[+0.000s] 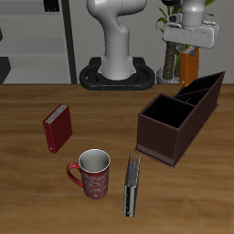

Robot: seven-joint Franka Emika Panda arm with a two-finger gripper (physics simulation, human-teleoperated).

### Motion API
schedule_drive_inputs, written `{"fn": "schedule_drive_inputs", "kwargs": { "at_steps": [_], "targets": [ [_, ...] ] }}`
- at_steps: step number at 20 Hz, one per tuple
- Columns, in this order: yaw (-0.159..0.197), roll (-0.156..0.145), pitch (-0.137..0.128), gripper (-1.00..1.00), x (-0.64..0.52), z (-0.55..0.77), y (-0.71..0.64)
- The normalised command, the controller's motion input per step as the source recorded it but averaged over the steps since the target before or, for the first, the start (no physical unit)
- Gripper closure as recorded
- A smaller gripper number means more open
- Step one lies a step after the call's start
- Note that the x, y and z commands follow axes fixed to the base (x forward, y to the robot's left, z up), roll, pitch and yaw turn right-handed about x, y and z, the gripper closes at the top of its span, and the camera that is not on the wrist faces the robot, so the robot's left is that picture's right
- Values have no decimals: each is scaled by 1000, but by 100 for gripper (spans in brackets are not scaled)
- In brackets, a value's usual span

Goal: Place the orange book into the left desk caddy's left compartment and place the striped book into the left desk caddy's right compartment and place the red book into the left desk caddy's right compartment

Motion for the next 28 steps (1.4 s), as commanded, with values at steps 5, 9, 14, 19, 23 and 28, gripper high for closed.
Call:
{"fn": "schedule_drive_inputs", "kwargs": {
  "at_steps": [5, 9, 14, 19, 23, 28],
  "targets": [
    [17, 43, -39, 100, 22, 103, 164],
    [15, 27, 5, 100, 243, 24, 17],
    [-24, 6, -10, 100, 253, 46, -18],
    [8, 24, 11, 100, 60, -37, 156],
    [15, 43, 30, 100, 148, -123, 196],
    [6, 33, 5, 100, 81, -54, 150]
  ]
}}
